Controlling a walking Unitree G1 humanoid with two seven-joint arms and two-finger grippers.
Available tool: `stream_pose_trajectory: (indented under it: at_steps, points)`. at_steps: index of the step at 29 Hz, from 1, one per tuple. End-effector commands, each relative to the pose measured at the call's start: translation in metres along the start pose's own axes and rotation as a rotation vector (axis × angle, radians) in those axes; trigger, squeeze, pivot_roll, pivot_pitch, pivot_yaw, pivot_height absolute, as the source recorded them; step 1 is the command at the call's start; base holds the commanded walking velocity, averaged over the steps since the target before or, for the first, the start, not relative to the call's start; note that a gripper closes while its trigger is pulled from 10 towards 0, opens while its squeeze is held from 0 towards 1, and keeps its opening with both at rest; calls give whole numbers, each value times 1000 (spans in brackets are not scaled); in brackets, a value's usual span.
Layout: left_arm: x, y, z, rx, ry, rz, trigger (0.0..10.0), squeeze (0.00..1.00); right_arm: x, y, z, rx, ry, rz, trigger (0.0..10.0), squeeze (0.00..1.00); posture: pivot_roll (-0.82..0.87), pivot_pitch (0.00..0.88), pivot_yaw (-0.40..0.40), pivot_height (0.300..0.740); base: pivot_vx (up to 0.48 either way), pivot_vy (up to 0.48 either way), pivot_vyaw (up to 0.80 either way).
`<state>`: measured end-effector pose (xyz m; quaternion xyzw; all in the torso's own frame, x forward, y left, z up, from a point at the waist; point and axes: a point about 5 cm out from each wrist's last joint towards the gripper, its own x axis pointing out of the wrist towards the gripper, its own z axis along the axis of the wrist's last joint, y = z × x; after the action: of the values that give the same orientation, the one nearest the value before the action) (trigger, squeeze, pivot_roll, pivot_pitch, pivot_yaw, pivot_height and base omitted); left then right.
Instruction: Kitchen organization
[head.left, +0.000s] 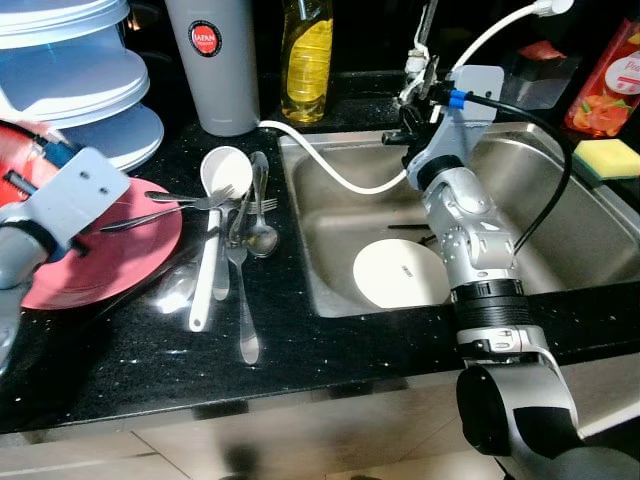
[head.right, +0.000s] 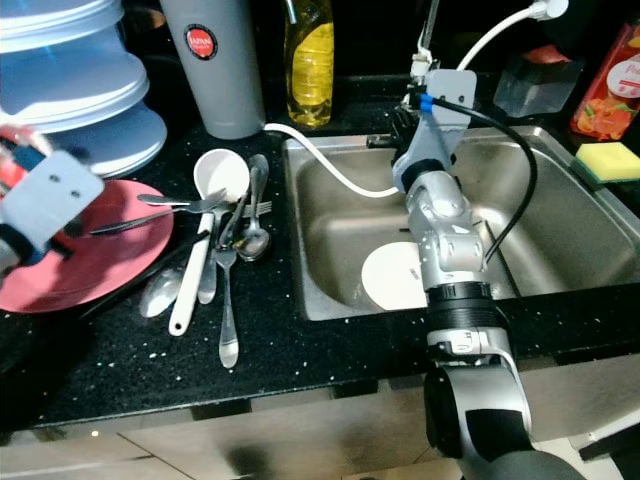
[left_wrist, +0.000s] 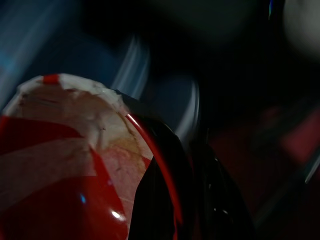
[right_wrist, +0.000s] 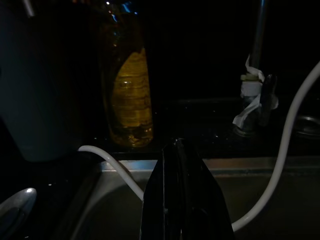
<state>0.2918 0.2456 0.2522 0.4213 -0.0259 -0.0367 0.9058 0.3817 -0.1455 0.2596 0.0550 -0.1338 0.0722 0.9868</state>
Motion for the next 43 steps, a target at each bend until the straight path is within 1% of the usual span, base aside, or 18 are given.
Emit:
stream_pose_trajectory:
  at_steps: [1,4,5,8,9,11,16,19,22,25,29,30,33,34,37,38,41,43]
  points:
    - [1,-5,47,0,-207,20,10000,0,0,-1,1,5,-1,-3,10000,0,147,0,-14,740,0,0,0]
    - [13,-19,86,-89,-344,-13,10000,0,2,-1,2,3,-4,-6,10000,0,140,0,-16,740,0,0,0]
    - [19,-28,105,-167,-407,-42,10000,0,3,-2,3,1,-7,-11,10000,0,131,0,-13,740,0,0,0]
    - [21,-31,111,-196,-431,-52,10000,0,3,-2,4,0,-9,-13,10000,0,131,0,-13,740,0,0,0]
    - [27,-52,137,-285,-522,-181,10000,0,4,-15,11,-30,-36,-70,10000,0,117,0,-4,740,0,0,0]
    - [31,-68,153,-361,-562,-298,10000,0,4,-28,20,-64,-66,-132,10000,0,105,0,3,740,0,0,0]
    - [48,-95,159,-427,-503,-470,10000,0,2,-56,38,-133,-123,-279,10000,0,85,0,16,740,0,0,0]
    - [56,-129,163,-401,-471,-687,10000,0,-4,-83,46,-158,-135,-386,10000,0,76,0,22,740,0,0,0]
    - [58,-145,163,-401,-445,-790,10000,0,-6,-91,47,-170,-129,-411,10000,0,68,0,29,740,0,0,0]
    - [70,-168,152,-415,-321,-870,10000,0,-11,-99,48,-182,-134,-444,10000,0,57,0,37,740,0,0,0]
    - [73,-178,144,-455,-264,-918,10000,0,-13,-98,45,-188,-134,-446,10000,0,39,0,56,740,0,0,0]
    - [73,-182,139,-461,-240,-927,10000,1000,-14,-97,43,-189,-131,-438,10000,0,35,0,60,740,0,0,0]
    - [73,-186,132,-462,-221,-932,10000,1000,-14,-93,41,-189,-129,-422,10000,0,37,0,59,740,0,0,0]
    - [74,-176,136,-522,-285,-890,10000,1000,-11,-87,40,-183,-133,-388,10000,0,46,0,51,740,0,0,0]
    - [74,-168,139,-561,-327,-863,10000,1000,-10,-84,39,-179,-136,-374,10000,0,46,0,51,740,0,0,0]
    - [74,-153,143,-614,-378,-808,10000,0,-9,-80,40,-172,-143,-358,10000,0,57,0,43,740,0,0,0]
    - [72,-107,141,-662,-437,-551,10000,0,-3,-65,41,-132,-164,-282,10000,0,77,0,25,740,0,0,0]
    - [71,-100,137,-642,-419,-495,10000,0,-2,-62,41,-125,-168,-264,10000,0,77,0,25,740,0,0,0]
